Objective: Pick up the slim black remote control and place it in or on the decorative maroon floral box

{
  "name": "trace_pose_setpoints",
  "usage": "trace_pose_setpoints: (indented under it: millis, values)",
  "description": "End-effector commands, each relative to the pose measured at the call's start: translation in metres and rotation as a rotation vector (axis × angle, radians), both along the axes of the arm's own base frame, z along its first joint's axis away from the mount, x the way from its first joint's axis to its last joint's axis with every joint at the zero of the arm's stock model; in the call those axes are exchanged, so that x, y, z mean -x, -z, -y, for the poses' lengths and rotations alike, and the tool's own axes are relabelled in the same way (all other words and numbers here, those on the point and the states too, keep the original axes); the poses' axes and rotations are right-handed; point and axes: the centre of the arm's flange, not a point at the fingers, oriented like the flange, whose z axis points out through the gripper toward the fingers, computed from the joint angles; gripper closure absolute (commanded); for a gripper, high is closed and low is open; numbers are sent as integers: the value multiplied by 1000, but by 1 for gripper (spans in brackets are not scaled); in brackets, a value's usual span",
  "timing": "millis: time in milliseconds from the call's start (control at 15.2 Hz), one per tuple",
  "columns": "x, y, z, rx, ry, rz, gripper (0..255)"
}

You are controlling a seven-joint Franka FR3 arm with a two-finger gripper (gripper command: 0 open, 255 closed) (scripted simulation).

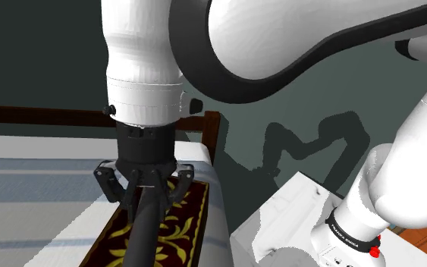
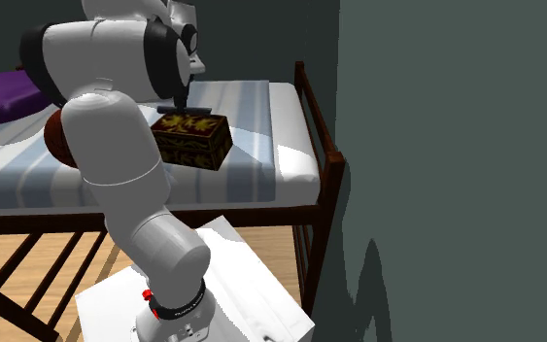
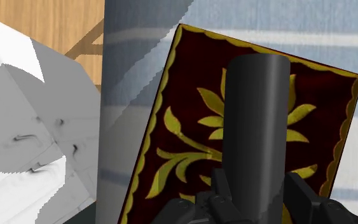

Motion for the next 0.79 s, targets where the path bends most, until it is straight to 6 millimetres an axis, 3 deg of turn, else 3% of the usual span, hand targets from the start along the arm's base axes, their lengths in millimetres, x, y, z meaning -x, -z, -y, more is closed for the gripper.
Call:
trace_pose_setpoints:
  millis: [0,264,726]
  values:
    - [0,10,-1,0,0,0,255]
    - [0,36,-1,0,0,0,255]
    - [0,36,-1,0,0,0,255]
